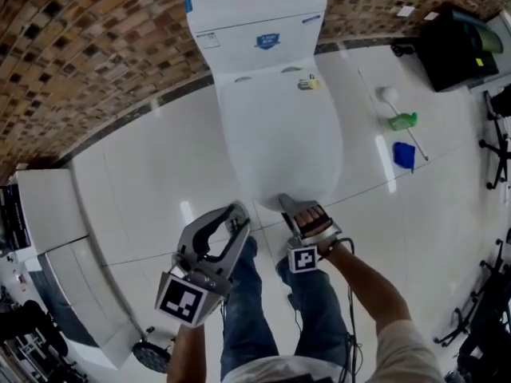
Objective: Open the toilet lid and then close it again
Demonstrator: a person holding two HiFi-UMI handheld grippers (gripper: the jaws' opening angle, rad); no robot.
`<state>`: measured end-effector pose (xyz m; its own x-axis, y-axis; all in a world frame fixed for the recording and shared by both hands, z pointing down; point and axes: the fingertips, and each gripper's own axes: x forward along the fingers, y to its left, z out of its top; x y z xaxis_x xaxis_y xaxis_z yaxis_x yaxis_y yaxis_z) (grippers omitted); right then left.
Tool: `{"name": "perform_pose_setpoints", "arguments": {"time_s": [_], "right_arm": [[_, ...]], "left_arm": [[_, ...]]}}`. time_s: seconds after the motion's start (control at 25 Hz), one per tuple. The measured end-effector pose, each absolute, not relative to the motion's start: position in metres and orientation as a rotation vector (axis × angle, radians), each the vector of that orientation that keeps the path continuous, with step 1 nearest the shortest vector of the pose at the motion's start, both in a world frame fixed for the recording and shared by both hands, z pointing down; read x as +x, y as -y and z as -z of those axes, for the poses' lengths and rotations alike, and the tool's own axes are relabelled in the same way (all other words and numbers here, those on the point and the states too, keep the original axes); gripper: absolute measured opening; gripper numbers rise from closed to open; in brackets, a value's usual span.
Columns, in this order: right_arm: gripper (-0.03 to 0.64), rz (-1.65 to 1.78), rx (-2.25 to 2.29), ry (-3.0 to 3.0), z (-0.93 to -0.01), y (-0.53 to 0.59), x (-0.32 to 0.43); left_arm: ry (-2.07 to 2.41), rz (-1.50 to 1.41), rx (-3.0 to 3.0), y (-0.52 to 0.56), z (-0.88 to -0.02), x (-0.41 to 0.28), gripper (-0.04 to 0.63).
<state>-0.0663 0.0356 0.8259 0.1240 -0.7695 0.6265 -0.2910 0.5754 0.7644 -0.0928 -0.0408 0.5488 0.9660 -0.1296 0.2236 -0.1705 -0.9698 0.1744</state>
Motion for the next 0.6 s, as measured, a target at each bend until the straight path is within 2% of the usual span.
{"name": "perform_pose_setpoints", "arguments": {"time_s": [0.16,0.32,0.44,0.6], "right_arm": [[0.339,0.333,0.877,1.570,-0.849,-0.065,-0.086],[0.339,0.248,1.014,1.632,-0.816,-0.067,-0.088],[0.339,0.164,1.204,1.636,-0.752,-0.060,-0.069],[0.339,-0.007,1.467,1.746,-0.624,-0.049,-0.039]], "left_arm": [[0.238,-0.307,2.936,0.035,-0.545,-0.091,0.117],[0.222,-0.333,2.946,0.028,-0.540,-0.090,0.117],[0.212,-0.347,2.944,0.020,-0.524,-0.091,0.117],[0.187,-0.343,2.917,0.008,-0.475,-0.088,0.117]]}}
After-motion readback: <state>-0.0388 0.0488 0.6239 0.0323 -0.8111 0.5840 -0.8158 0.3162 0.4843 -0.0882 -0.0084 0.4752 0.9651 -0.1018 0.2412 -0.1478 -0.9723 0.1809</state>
